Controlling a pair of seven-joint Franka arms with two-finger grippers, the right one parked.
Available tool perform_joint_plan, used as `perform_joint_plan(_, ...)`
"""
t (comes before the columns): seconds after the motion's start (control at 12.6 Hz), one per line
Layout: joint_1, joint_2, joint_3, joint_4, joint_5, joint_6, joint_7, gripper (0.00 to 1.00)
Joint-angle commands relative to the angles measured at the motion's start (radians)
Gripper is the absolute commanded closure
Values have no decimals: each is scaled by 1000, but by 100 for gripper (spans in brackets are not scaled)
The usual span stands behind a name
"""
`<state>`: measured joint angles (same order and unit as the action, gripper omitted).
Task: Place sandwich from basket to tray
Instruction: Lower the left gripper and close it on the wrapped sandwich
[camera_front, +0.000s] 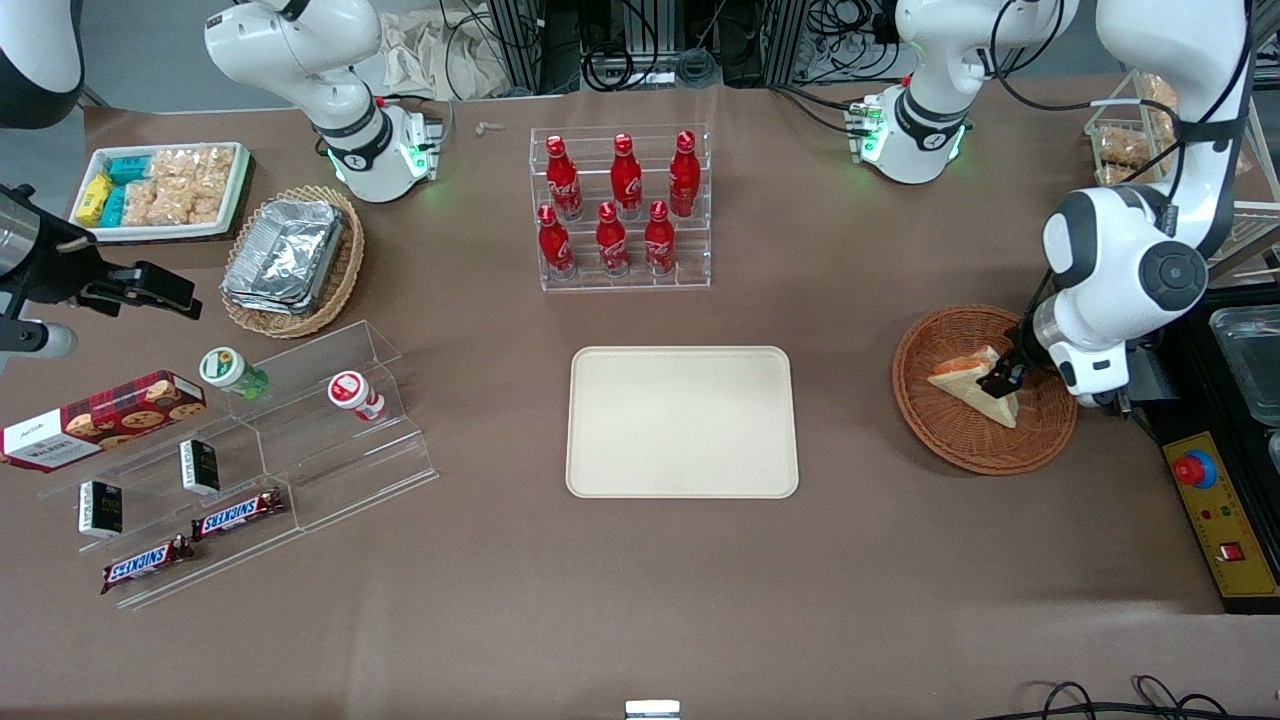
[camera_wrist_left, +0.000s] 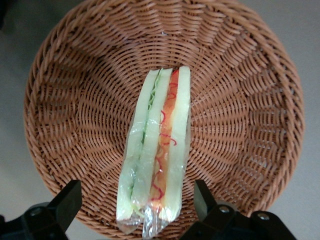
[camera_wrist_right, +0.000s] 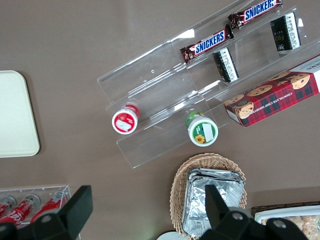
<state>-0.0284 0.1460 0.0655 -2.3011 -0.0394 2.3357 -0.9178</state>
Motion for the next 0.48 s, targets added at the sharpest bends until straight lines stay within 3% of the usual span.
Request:
perform_joint_plan(0.0,-5,52,2,-9,-13,69,-26,0)
perform_joint_plan(0.24,-5,105,2,-6,-14,140,-26,2)
perform_joint_plan(0.32,-5,109,2,-5,-16,142,-26,21)
perform_joint_plan(0.4,-5,109,2,-3,-19,143,-26,55)
